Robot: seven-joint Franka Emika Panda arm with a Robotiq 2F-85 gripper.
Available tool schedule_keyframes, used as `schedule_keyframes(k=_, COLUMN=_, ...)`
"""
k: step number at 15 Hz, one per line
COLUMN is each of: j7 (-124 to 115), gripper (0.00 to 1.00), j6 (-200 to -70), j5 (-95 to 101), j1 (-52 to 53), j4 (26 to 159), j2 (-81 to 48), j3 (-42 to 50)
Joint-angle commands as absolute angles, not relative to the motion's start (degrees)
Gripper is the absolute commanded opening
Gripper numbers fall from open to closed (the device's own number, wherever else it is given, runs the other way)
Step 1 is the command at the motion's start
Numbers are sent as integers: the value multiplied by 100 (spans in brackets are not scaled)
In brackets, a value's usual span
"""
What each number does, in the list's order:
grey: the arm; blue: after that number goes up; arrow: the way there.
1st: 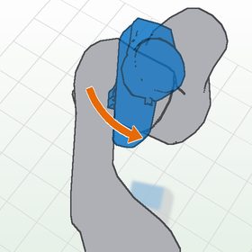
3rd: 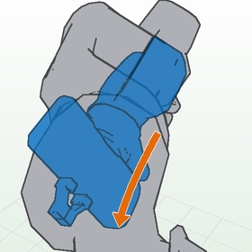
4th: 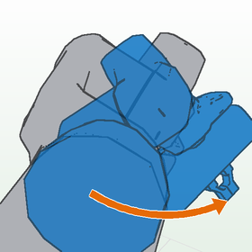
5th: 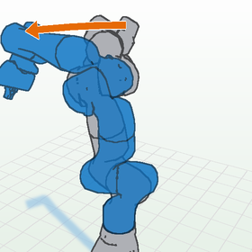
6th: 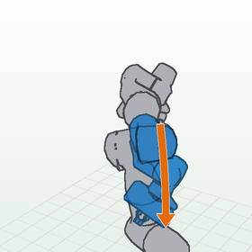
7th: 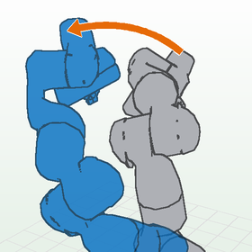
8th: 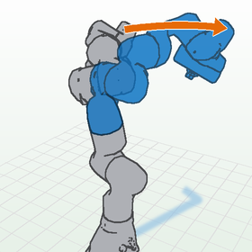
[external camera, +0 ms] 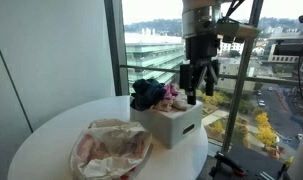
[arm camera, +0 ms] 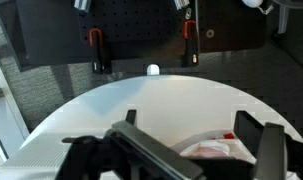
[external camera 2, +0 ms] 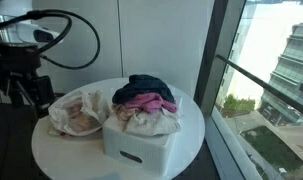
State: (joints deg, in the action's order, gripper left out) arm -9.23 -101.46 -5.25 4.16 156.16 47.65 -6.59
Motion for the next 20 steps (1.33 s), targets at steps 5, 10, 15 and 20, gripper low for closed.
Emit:
schedule_keyframes(k=5, j7=-911, gripper=100, j6=-10138, j5=-533, j1=397, j4=15601, j2=4770, j3=-672)
schedule_keyframes(k=10, j7=-911, gripper=100, j6=-10138, j5=-533, j1=397, j4=15601, j2=4770, j3=-672)
schedule_keyframes(k=15, j7=-832, gripper=100, j6=-10322, j5=-744, j1=665, j4=15560, j2=4774, j3=-806)
schedule_keyframes(k=20, j7=-1240, gripper=100, j6=-10900, j5=-499, j1=640, j4=14805, j2=4085, j3=-1328)
